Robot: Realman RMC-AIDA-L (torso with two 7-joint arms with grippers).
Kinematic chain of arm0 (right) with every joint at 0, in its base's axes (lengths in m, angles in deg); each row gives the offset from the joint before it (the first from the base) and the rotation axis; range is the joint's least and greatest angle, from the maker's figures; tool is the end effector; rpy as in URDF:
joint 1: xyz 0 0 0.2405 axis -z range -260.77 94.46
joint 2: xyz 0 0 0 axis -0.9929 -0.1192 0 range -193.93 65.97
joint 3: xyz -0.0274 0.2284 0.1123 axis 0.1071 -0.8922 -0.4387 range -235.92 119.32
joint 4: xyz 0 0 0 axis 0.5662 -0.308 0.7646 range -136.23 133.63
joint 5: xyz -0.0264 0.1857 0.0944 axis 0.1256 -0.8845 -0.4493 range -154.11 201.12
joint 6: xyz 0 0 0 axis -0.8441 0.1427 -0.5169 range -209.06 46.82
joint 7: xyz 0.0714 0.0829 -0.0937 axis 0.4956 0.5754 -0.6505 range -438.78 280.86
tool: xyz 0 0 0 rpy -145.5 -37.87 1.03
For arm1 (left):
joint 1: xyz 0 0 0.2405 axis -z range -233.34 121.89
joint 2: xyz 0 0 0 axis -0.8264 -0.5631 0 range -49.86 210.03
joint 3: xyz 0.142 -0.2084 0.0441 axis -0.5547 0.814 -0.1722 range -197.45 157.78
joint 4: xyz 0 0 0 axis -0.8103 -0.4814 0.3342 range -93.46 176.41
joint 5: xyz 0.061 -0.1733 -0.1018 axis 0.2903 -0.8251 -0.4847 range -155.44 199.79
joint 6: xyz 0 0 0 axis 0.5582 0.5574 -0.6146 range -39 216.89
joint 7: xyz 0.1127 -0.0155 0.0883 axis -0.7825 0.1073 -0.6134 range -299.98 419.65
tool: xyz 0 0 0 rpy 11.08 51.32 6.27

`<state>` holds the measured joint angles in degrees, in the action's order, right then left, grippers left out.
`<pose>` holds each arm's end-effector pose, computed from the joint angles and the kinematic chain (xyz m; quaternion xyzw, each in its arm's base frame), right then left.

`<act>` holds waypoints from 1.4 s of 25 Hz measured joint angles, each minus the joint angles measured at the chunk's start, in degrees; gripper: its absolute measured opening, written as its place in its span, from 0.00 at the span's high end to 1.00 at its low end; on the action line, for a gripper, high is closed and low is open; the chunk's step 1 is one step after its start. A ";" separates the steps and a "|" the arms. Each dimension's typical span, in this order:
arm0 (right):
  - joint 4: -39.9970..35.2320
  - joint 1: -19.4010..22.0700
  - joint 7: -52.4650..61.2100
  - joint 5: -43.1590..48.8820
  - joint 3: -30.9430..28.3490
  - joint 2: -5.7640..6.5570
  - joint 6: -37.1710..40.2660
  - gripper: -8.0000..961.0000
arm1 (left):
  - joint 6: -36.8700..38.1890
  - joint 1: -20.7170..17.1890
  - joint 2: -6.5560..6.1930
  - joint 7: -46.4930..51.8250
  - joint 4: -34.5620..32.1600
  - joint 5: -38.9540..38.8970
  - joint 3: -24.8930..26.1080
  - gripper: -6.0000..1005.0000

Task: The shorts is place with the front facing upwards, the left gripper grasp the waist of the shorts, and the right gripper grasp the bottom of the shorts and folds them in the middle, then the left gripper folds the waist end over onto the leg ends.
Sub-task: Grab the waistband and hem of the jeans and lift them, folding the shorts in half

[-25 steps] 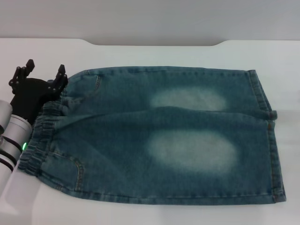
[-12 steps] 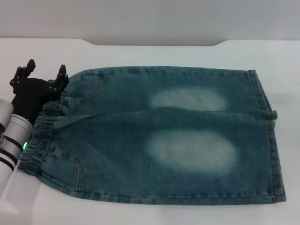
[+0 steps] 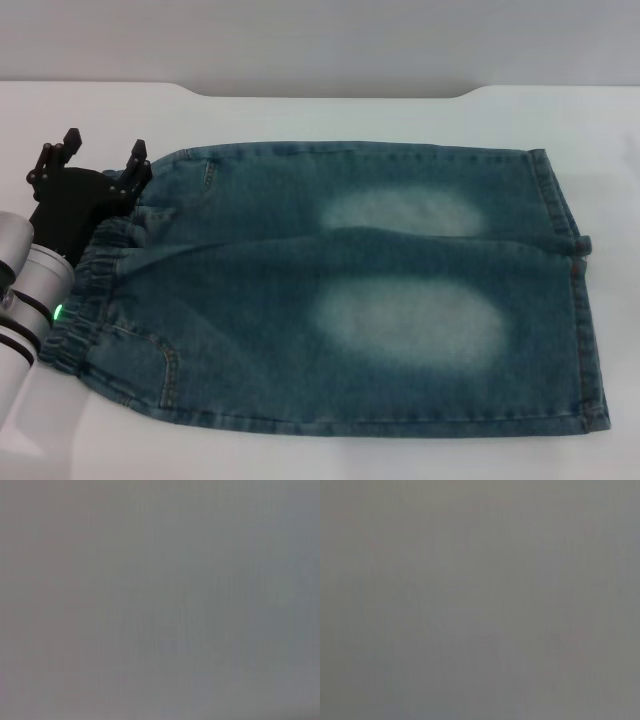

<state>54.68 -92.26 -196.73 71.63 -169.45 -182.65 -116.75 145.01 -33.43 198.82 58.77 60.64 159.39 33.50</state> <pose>0.3159 0.3592 0.0968 -0.6911 0.3010 0.3108 0.5789 -0.3159 0.3364 -0.0368 -0.7266 -0.2259 -0.2503 0.5986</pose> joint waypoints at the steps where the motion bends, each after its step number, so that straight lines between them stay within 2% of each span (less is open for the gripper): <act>1: 0.23 0.02 0.09 0.00 -0.07 0.03 0.02 0.19 | 0.00 0.06 0.00 0.01 0.00 -0.01 0.00 0.21; 7: 2.00 0.15 -1.67 0.07 -0.09 -0.02 0.21 0.19 | -0.03 0.54 0.00 0.02 0.00 -0.02 0.02 0.21; 11: 5.28 0.42 -2.77 1.86 0.99 -0.29 3.99 0.19 | -0.04 0.76 0.00 0.02 0.00 -0.02 0.02 0.21; 16: 11.56 1.14 -8.21 3.56 5.40 -0.79 15.48 0.19 | -0.08 1.09 0.03 0.02 0.09 -0.02 0.01 0.21; 17: 11.56 1.14 -8.21 3.56 5.40 -0.79 15.48 0.19 | -0.08 1.09 0.03 0.02 0.09 -0.02 0.01 0.21; 21: 14.70 1.37 -13.99 3.11 9.06 -0.99 23.23 0.19 | -0.08 1.16 0.09 0.02 0.24 -0.02 0.01 0.21; 25: 16.38 0.91 -20.00 -0.06 11.11 -1.09 28.68 0.19 | -0.08 1.15 0.09 0.02 0.26 -0.02 0.01 0.21; 30: 21.16 0.51 -27.67 -2.78 14.81 -1.14 39.45 0.19 | -0.12 0.96 0.09 0.04 0.27 -0.02 0.01 0.21; 35: 23.39 -0.03 -29.40 -0.08 16.50 -1.12 44.22 0.19 | -0.15 0.90 0.08 0.06 0.26 0.01 0.01 0.21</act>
<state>78.07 -92.29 -226.13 71.55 -152.95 -183.77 -72.53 144.86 -32.53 198.91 58.82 60.90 159.40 33.51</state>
